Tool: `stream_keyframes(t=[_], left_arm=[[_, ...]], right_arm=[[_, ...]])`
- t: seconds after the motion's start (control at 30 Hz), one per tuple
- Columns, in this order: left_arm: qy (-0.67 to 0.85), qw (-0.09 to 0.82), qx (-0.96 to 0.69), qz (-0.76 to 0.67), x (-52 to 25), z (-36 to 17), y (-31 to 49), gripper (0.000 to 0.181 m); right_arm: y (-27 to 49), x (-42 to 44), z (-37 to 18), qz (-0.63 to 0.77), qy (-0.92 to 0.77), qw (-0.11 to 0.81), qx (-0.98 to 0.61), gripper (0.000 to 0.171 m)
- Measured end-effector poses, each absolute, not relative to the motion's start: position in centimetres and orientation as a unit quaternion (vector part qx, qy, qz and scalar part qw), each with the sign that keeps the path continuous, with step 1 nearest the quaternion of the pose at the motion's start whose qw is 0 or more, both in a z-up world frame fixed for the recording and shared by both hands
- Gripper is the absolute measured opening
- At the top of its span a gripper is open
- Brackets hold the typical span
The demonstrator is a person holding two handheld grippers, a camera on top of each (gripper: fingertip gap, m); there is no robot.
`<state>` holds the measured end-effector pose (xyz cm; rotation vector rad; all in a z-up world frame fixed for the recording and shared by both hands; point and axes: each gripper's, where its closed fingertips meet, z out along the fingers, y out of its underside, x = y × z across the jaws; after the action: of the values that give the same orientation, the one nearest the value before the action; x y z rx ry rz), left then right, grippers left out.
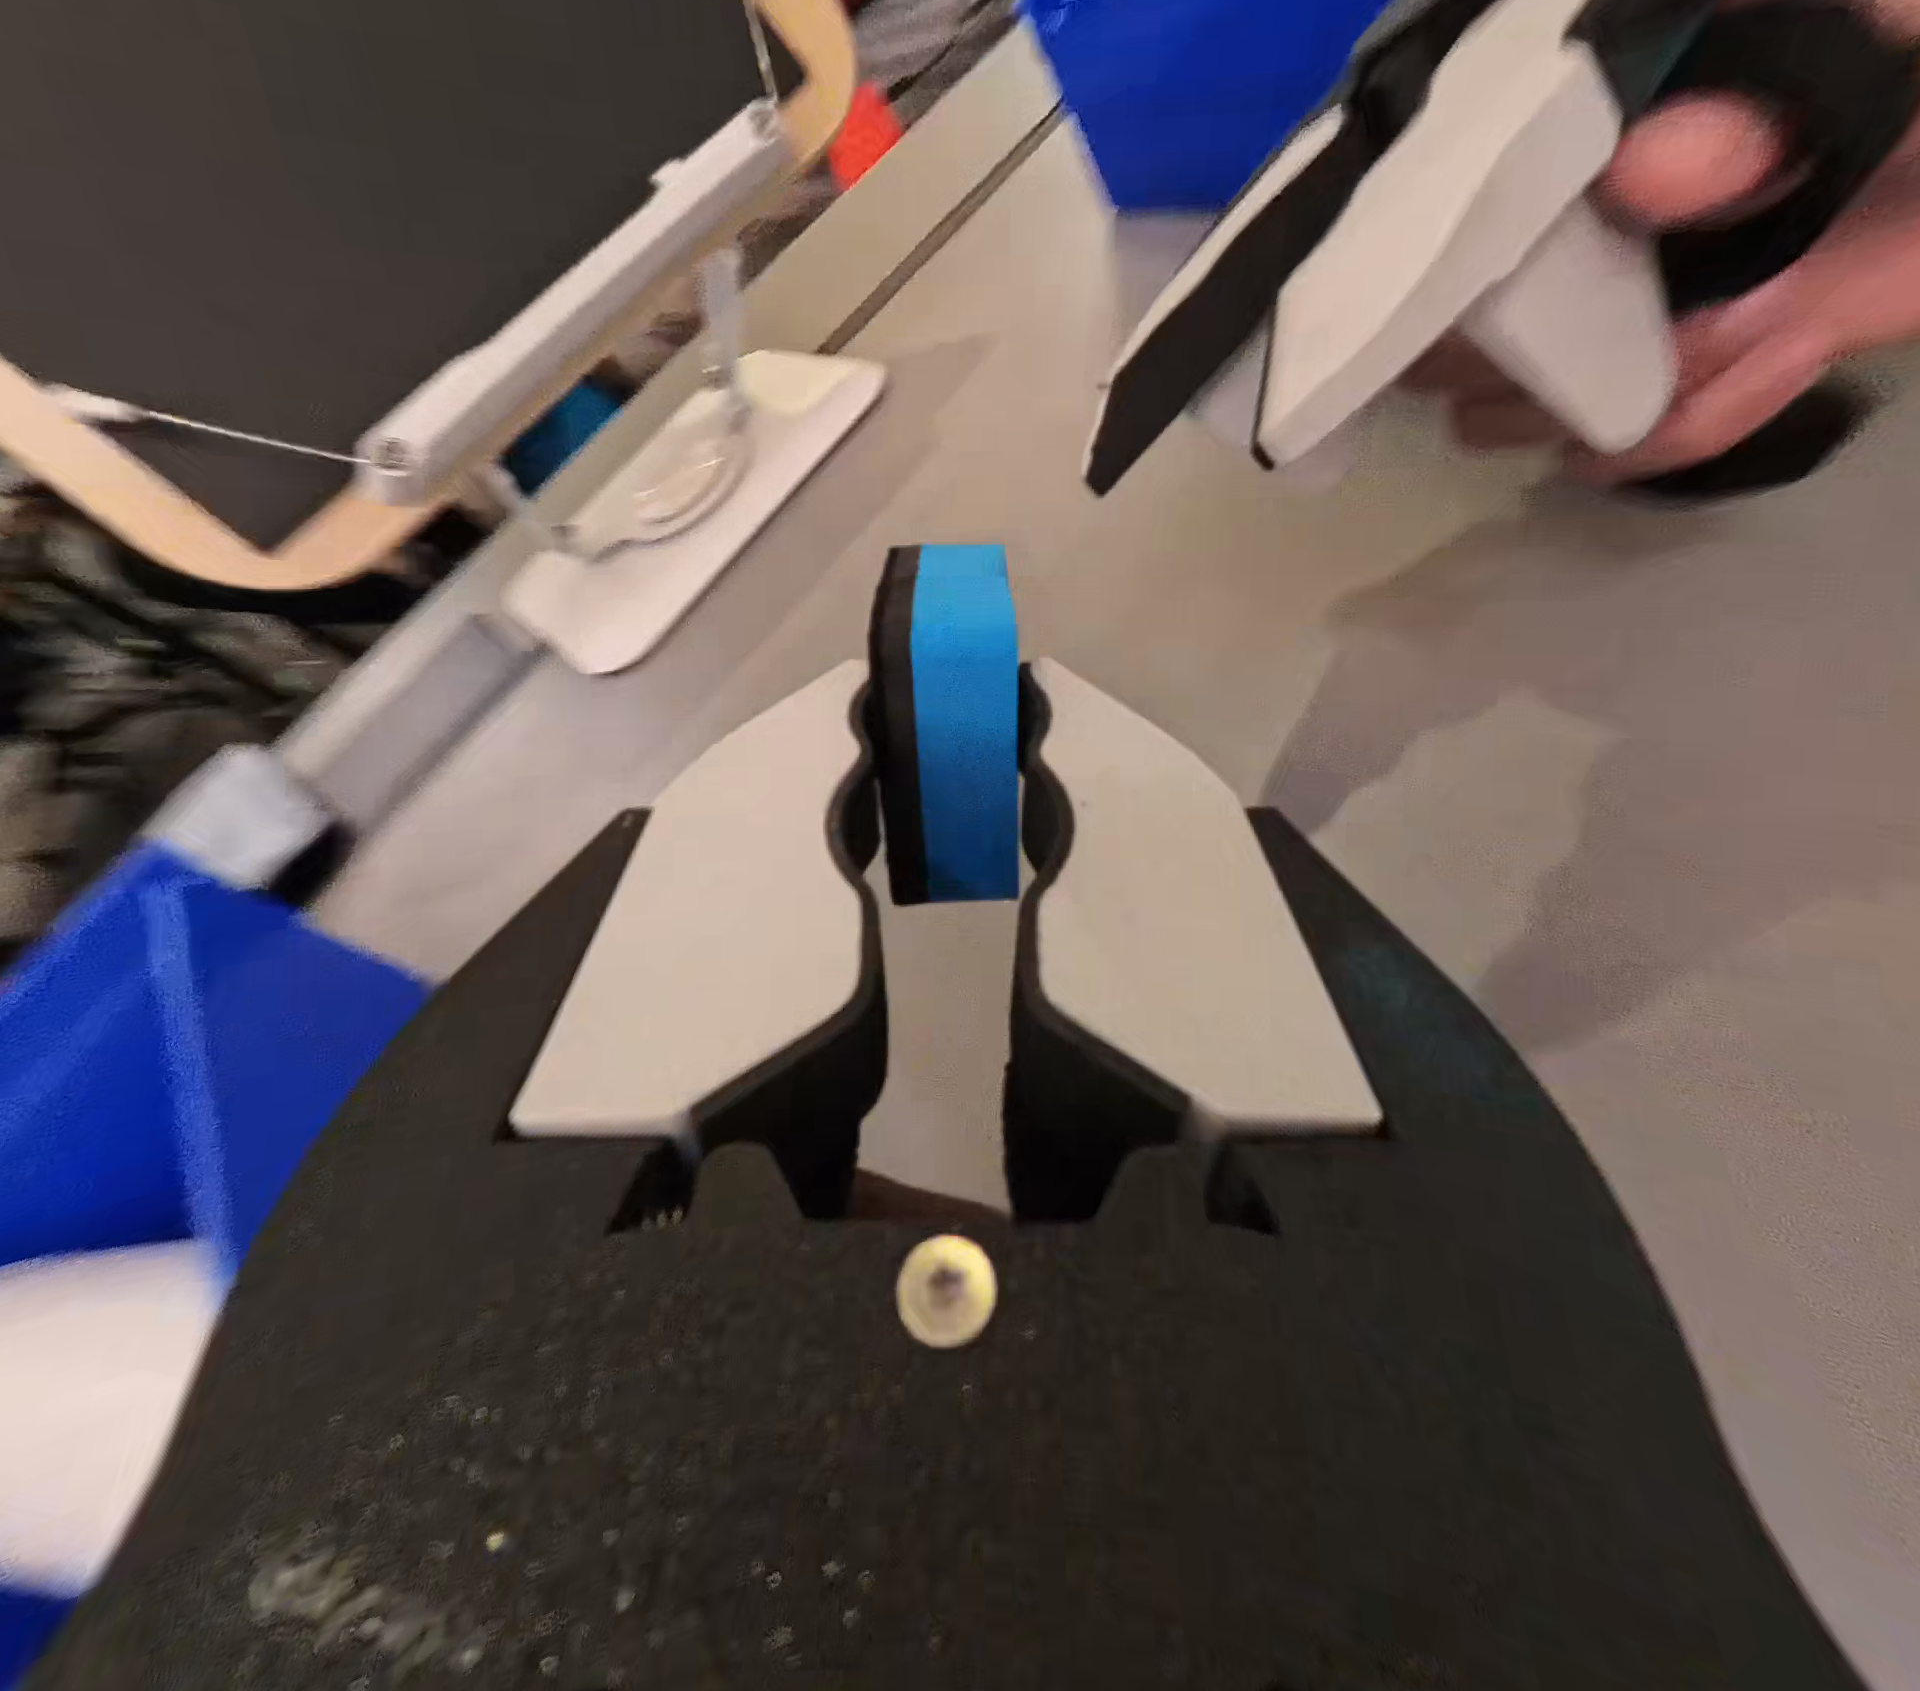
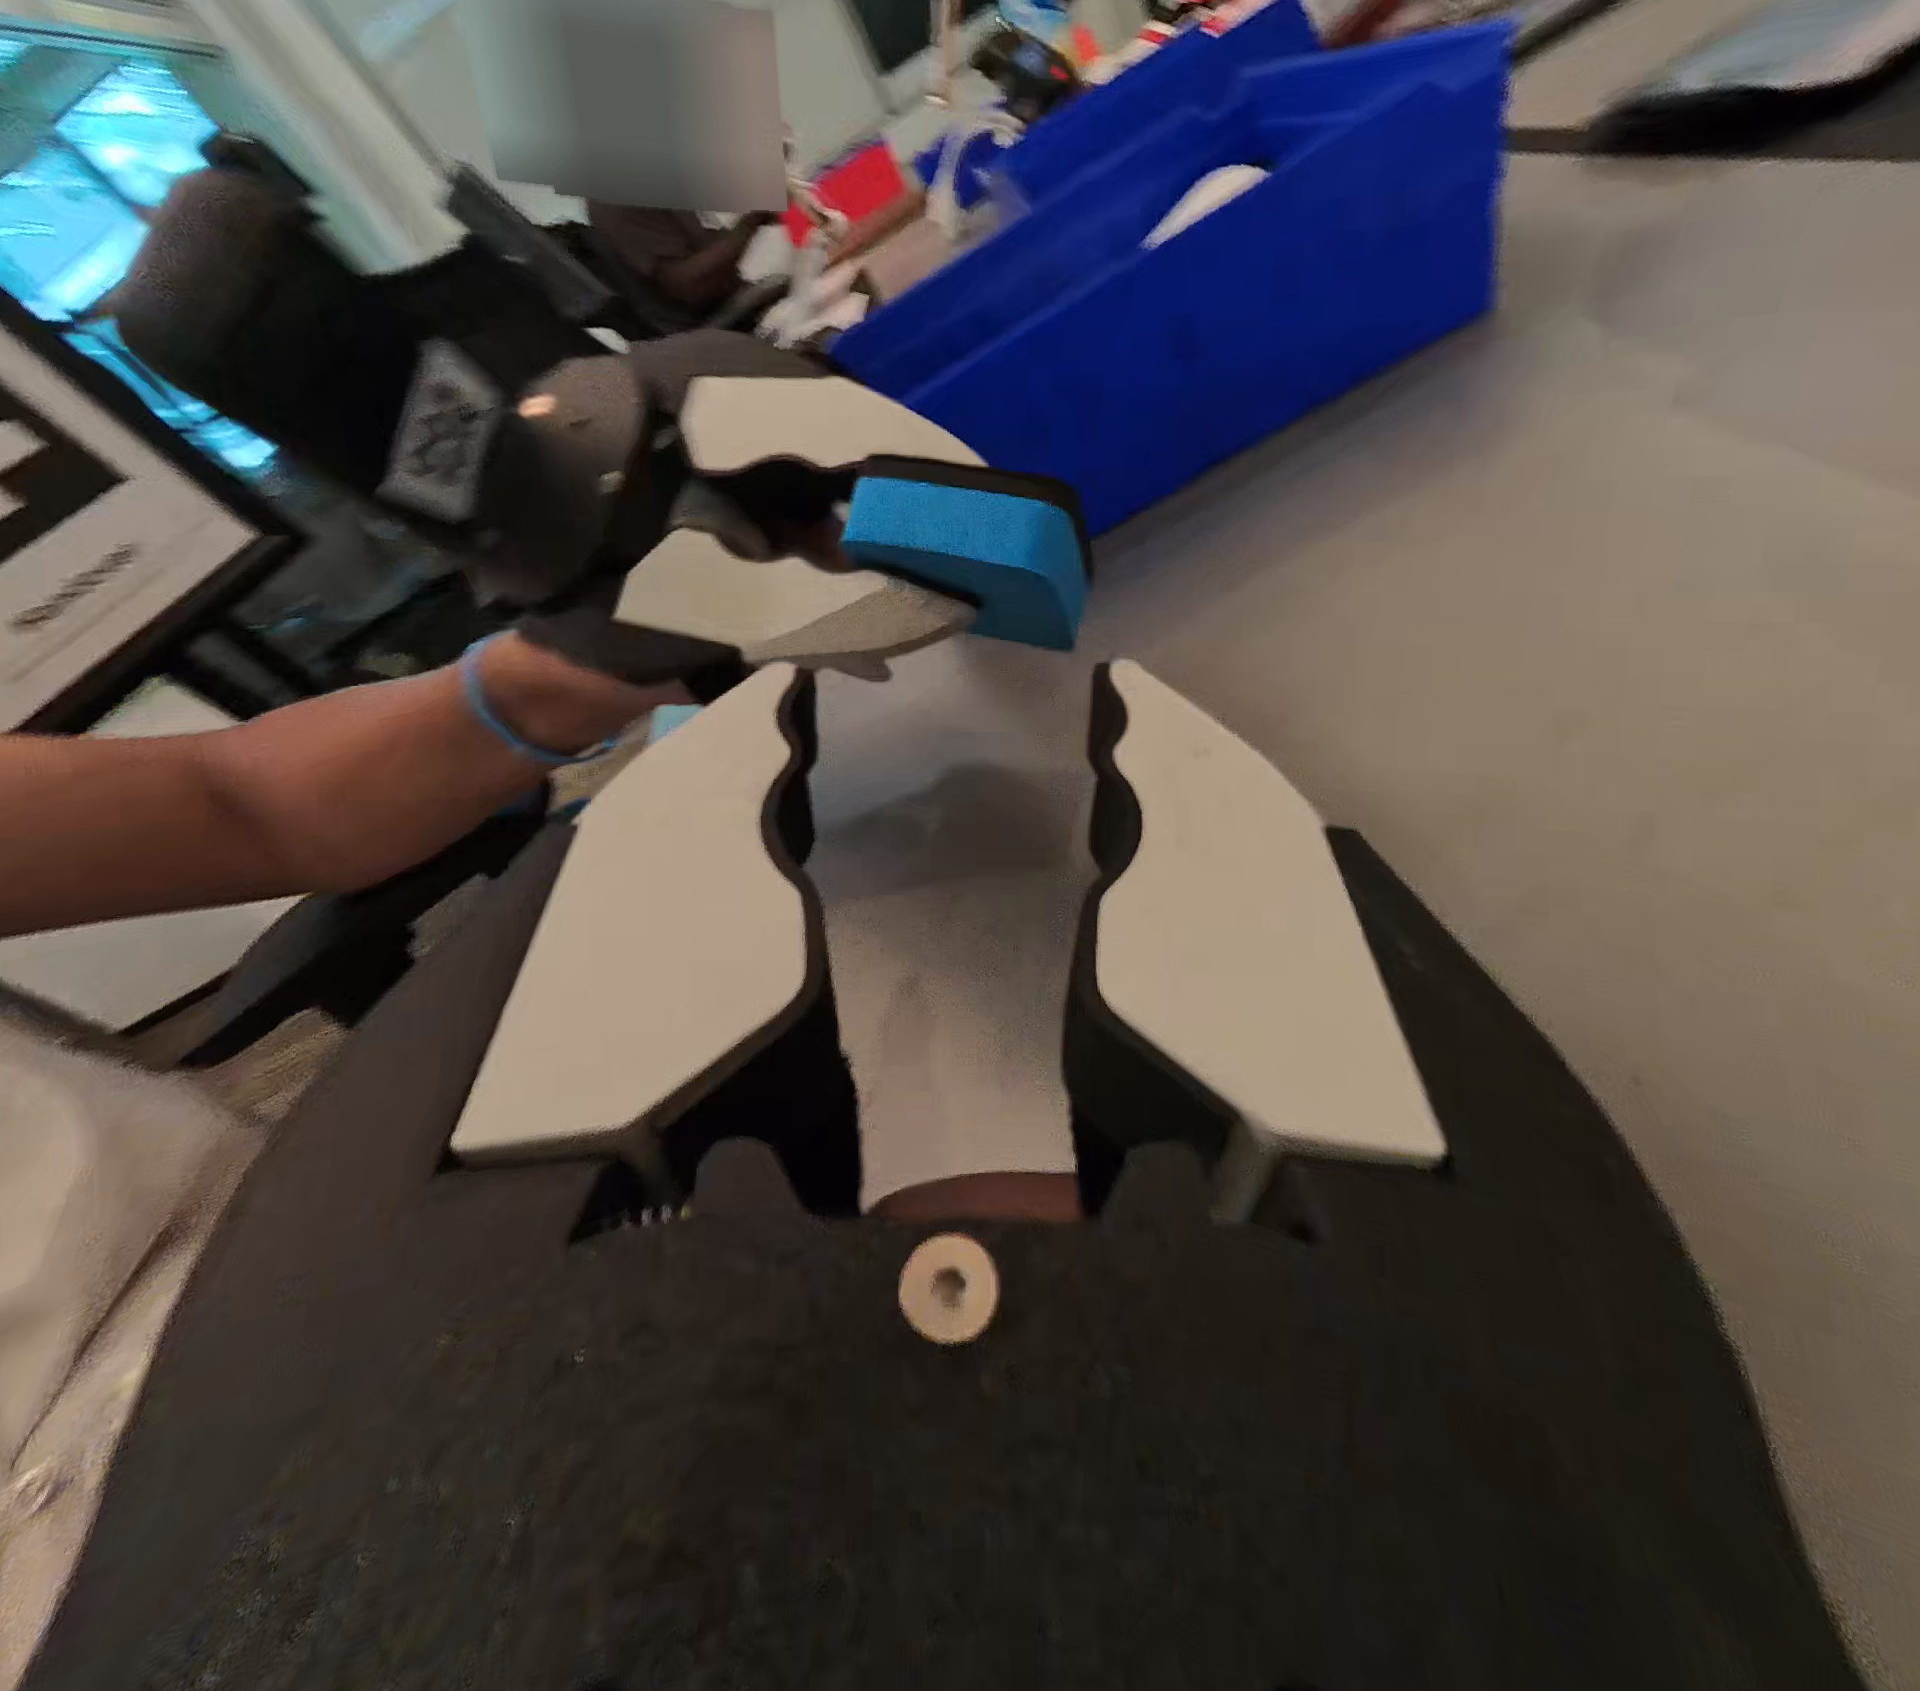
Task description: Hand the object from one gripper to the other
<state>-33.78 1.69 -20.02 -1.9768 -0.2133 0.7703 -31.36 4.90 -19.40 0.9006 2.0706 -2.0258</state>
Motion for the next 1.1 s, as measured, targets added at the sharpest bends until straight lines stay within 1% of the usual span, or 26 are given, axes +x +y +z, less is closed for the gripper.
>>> stream_keyframes(t=[0.1, 0.17, 0.2, 0.3, 0.33, 0.37, 0.4, 0.43, 0.57, 0.63, 0.7, 0.8, 0.9, 0.93, 1.03, 1.1], left_arm=[[-0.034, 0.398, -0.824, 0.401, -34.0, -21.3, 1.8, 0.022], [-0.004, 0.361, -0.824, 0.436, -33.9, -21.9, 2.2, 0.022], [0.011, 0.349, -0.825, 0.445, -33.6, -22.3, 2.4, 0.022], [0.042, 0.329, -0.819, 0.469, -33.0, -22.4, 3.1, 0.023], [0.049, 0.328, -0.815, 0.476, -32.8, -22.3, 3.3, 0.023], [0.056, 0.329, -0.81, 0.483, -32.6, -22.1, 3.5, 0.022], [0.061, 0.329, -0.81, 0.482, -32.4, -22.2, 3.6, 0.023], [0.063, 0.335, -0.809, 0.479, -32.3, -22.2, 3.6, 0.023], [0.047, 0.409, -0.802, 0.433, -31.3, -21.4, 4.1, 0.025], [0.014, 0.491, -0.788, 0.37, -30.3, -19.9, 4.3, 0.027], [-0.045, 0.555, -0.772, 0.307, -30.6, -18.2, 4.0, 0.031], [-0.136, 0.627, -0.744, 0.186, -31.2, -16.9, 3.4, 0.048], [-0.175, 0.663, -0.726, 0.052, -30.5, -16.8, 3.9, 0.064], [-0.18, 0.671, -0.719, 0.021, -30.2, -16.7, 4.1, 0.066], [-0.183, 0.704, -0.684, -0.04, -29.3, -15.5, 4.3, 0.067], [-0.183, 0.711, -0.677, -0.056, -29.1, -15.2, 4.4, 0.065]], right_arm=[[3.8, -32.0, -19.9, -0.644, 0.689, 0.028, 0.331, 0.061], [3.1, -32.1, -20.2, -0.627, 0.699, 0.013, 0.344, 0.068], [2.9, -32.2, -20.5, -0.615, 0.707, 0.0, 0.349, 0.068], [2.8, -32.6, -21.6, -0.576, 0.734, -0.047, 0.357, 0.068], [2.9, -32.6, -21.9, -0.565, 0.741, -0.058, 0.358, 0.065], [2.8, -32.5, -22.1, -0.561, 0.747, -0.058, 0.353, 0.064], [2.5, -32.1, -22.0, -0.565, 0.749, -0.043, 0.344, 0.054], [2.5, -31.9, -22.0, -0.565, 0.75, -0.035, 0.343, 0.053], [3.1, -31.9, -21.6, -0.577, 0.746, -0.021, 0.331, 0.053], [4.0, -32.1, -21.1, -0.598, 0.732, -0.005, 0.327, 0.053], [5.3, -32.4, -20.0, -0.636, 0.7, 0.004, 0.325, 0.052], [6.6, -32.6, -18.4, -0.68, 0.668, -0.005, 0.302, 0.052], [6.3, -31.0, -15.9, -0.742, 0.621, 0.031, 0.25, 0.052], [6.1, -30.5, -15.1, -0.76, 0.604, 0.045, 0.237, 0.053], [5.2, -29.5, -15.1, -0.761, 0.611, 0.057, 0.21, 0.052], [4.5, -28.8, -15.3, -0.761, 0.614, 0.077, 0.197, 0.053]])
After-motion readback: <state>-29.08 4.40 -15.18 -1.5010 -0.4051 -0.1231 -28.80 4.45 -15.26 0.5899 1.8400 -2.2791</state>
